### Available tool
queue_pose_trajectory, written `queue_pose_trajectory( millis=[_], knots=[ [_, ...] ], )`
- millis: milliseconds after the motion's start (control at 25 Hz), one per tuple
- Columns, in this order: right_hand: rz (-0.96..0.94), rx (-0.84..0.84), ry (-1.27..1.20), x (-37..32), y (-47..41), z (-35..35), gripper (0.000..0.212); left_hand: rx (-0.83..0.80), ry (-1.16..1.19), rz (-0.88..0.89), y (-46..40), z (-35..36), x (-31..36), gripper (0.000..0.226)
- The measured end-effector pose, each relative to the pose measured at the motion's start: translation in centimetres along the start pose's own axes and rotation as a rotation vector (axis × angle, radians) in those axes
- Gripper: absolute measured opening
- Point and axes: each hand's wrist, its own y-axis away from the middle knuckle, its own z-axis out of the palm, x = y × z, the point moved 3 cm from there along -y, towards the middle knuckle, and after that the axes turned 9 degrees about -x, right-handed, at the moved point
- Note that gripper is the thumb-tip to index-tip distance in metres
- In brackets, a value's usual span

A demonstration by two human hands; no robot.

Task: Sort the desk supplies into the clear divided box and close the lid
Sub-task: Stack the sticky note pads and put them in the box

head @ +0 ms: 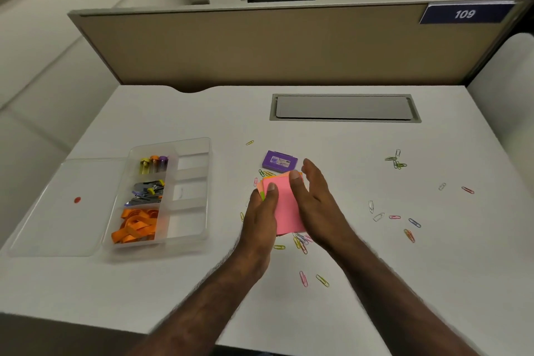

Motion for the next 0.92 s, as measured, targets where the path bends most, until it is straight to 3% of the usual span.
queue_pose_trajectory(
  millis=[200,400,560,640,760,920],
  knots=[
    [0.022,-0.122,-0.104,-0.3,0.9,1.2,0.057,0.008,-0.047,0.008,0.3,-0.2,-0.3,0.043],
    [0.087,-0.207,-0.103,-0.7,0.7,2.3,0.078,0.062,0.029,0.027,-0.5,-2.7,-0.7,0.030],
    [0.089,-0.246,-0.039,-0.6,0.2,4.6,0.086,0.037,0.084,0.047,-0.8,-4.2,-0.8,0.053],
    [0.096,-0.262,-0.049,-0.3,-0.9,5.7,0.084,0.045,0.107,0.042,-1.2,-5.8,-0.9,0.049],
    [0.100,-0.209,-0.081,0.0,-2.5,7.5,0.078,0.143,0.224,0.031,-2.2,-9.0,-0.2,0.024],
    [0.038,-0.052,-0.172,-0.1,-4.3,10.9,0.033,0.253,0.372,0.035,-4.3,-13.1,1.6,0.032]
  ],
)
